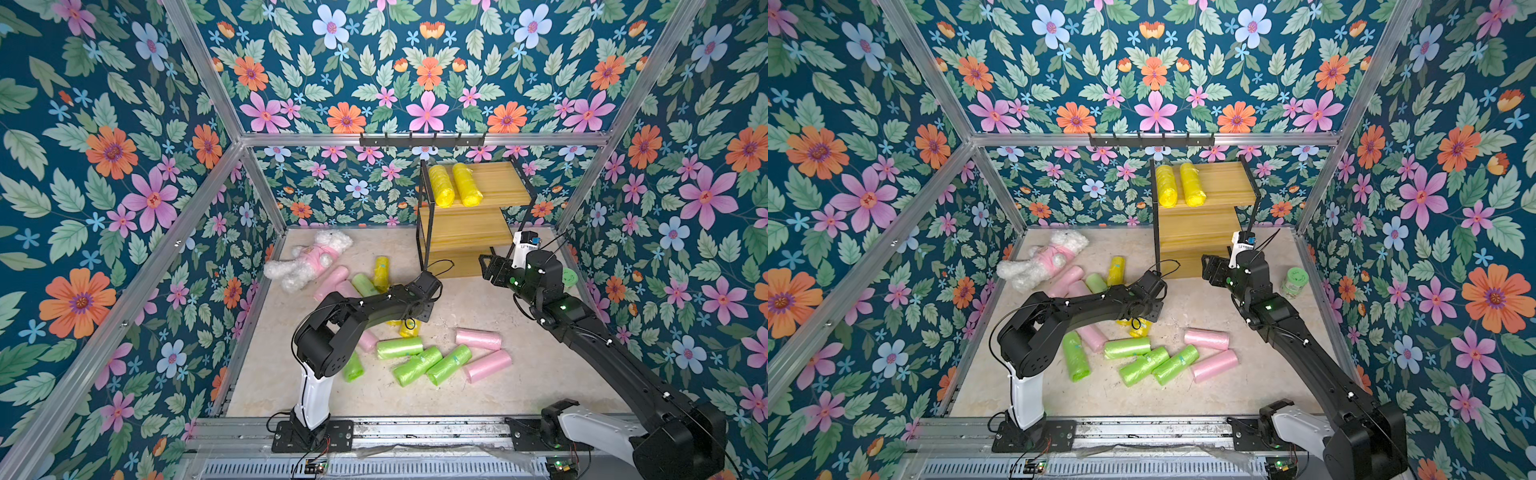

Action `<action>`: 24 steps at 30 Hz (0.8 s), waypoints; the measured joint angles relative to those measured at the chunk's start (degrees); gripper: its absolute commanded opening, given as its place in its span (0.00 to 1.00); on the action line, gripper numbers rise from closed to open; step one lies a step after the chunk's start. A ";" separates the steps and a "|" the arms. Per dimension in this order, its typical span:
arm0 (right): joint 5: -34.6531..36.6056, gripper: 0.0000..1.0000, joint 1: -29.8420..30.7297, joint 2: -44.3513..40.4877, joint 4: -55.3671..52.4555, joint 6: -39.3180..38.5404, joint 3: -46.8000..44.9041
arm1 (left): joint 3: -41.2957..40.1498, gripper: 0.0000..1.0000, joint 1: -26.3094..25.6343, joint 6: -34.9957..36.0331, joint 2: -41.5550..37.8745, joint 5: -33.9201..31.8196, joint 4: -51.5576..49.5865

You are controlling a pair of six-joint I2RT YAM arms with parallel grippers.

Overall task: Sort the rolls of trash bags by color and place them on the shelf
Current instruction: Pick up the roll of trash bags from the center of the board.

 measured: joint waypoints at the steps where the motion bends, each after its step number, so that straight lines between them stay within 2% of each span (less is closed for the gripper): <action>1: -0.07 0.80 0.00 -0.02 0.02 0.00 -0.13 | -0.07 0.49 0.00 0.00 -0.31 -0.09 0.13; 5: -0.63 0.80 0.00 -1.22 1.11 0.42 -1.64 | -1.18 0.42 0.33 -0.09 -3.50 -0.94 2.95; 11: -2.60 0.80 0.20 -3.61 3.50 0.57 -3.45 | -5.62 0.40 2.73 -3.26 -11.65 0.33 11.21; 17: -6.91 0.81 6.10 -4.98 10.21 0.87 -6.78 | -11.87 0.40 5.09 -10.12 -22.71 2.03 23.19; 24: -11.52 0.88 12.96 -4.46 25.46 4.00 -11.82 | -18.47 0.39 5.95 -21.88 -30.97 3.54 38.97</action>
